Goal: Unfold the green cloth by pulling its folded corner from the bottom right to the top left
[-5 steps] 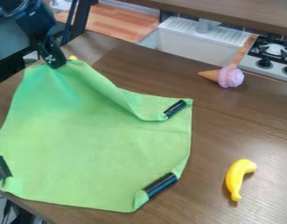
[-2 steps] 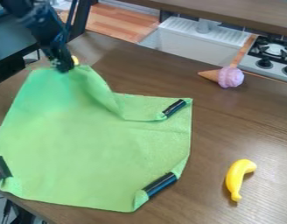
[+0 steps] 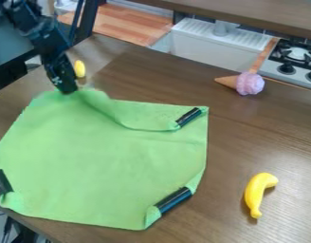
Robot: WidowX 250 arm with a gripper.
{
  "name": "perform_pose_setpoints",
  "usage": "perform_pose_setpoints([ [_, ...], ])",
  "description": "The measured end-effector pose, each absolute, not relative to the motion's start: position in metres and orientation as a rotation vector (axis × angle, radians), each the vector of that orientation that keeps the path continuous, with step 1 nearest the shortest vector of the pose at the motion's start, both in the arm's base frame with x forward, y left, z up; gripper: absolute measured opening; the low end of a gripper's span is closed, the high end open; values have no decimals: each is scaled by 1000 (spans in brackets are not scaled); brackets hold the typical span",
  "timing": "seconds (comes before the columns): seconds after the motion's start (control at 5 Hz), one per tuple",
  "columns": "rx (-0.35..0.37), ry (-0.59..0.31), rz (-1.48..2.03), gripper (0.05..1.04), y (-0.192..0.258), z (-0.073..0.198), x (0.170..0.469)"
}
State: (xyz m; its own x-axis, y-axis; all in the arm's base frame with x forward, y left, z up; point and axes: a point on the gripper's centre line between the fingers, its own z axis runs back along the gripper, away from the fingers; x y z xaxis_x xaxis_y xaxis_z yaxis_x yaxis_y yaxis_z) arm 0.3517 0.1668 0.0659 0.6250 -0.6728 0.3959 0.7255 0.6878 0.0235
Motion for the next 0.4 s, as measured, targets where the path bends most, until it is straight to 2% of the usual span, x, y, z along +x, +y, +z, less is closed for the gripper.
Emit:
perform_pose_setpoints([
  [0.2,-78,-373,-831,998,173,63,353],
  [0.4,14,-418,-876,1001,159,95,357],
])
